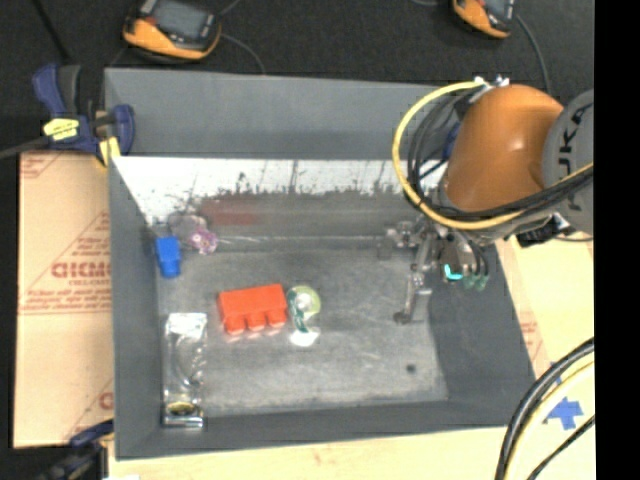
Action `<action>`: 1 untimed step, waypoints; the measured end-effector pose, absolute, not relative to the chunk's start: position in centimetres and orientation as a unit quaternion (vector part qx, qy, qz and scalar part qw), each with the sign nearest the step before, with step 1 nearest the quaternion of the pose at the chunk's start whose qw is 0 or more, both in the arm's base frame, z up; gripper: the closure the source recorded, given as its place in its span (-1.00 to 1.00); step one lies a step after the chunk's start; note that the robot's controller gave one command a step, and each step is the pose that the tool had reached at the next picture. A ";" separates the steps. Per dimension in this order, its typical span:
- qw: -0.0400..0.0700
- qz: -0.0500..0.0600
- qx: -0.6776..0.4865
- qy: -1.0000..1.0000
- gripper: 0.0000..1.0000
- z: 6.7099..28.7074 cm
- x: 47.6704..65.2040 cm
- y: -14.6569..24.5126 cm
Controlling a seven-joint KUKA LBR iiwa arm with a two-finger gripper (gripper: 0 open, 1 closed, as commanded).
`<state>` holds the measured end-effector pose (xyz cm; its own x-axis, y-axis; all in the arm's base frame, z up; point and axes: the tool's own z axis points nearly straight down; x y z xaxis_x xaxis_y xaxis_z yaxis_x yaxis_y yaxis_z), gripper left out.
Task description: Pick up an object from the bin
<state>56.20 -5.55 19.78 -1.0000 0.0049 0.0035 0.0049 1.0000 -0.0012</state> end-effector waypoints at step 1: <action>0.001 -0.001 0.039 -0.999 -1.00 14.6 54.5 2.9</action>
Offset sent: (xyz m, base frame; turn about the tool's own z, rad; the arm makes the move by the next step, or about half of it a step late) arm -0.0163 0.0800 -0.0496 -0.0739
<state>54.49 2.87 14.56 -0.9969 -0.0781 0.0025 -0.0781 0.9969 0.0025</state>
